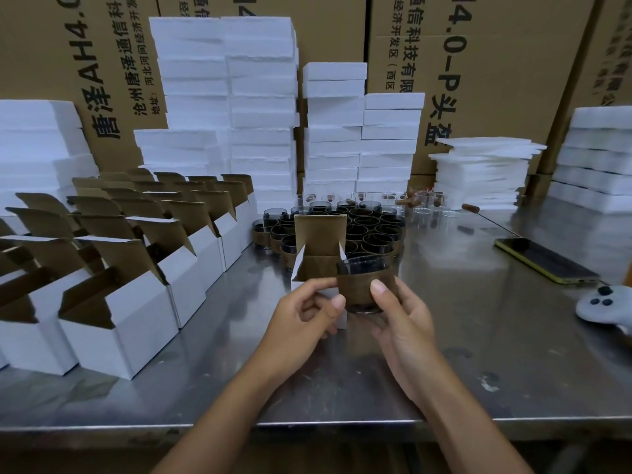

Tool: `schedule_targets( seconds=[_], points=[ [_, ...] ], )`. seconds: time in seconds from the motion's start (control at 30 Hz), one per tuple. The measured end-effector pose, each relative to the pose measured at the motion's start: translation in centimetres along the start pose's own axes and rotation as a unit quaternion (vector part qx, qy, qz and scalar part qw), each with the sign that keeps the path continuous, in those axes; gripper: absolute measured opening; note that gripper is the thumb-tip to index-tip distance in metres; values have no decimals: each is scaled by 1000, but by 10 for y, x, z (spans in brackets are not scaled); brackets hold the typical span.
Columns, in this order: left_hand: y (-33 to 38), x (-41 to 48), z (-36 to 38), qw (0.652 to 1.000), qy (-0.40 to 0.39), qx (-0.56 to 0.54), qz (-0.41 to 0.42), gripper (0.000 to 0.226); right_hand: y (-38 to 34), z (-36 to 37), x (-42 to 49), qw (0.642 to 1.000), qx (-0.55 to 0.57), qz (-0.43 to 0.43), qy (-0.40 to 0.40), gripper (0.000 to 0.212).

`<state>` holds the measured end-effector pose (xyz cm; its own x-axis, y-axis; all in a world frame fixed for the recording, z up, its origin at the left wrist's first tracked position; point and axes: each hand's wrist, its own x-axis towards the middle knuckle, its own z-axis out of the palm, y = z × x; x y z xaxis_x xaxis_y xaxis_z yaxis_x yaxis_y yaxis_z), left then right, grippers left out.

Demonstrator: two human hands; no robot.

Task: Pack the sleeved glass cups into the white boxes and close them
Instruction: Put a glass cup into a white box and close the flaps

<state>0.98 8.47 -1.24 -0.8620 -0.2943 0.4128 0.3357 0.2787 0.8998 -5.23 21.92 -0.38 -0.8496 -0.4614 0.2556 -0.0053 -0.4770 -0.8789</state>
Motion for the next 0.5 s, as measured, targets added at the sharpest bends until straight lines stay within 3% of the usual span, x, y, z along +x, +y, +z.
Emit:
schedule_targets(
  seconds=[0.07,0.17,0.27,0.5],
  points=[
    [0,0,0,1000,-10,1,-3,45,0,-1,-1,998,-49,-32,4,60],
    [1,0,0,999,-28,-7,-21,46,2,-1,-4,990,-115,-77,-16,49],
    [1,-1,0,997,-26,-31,-66,58,7,-2,-4,984,-139,-106,-14,60],
    [5,-5,-1,996,-36,-31,-72,53,11,0,-3,964,-218,-150,-20,67]
  ],
)
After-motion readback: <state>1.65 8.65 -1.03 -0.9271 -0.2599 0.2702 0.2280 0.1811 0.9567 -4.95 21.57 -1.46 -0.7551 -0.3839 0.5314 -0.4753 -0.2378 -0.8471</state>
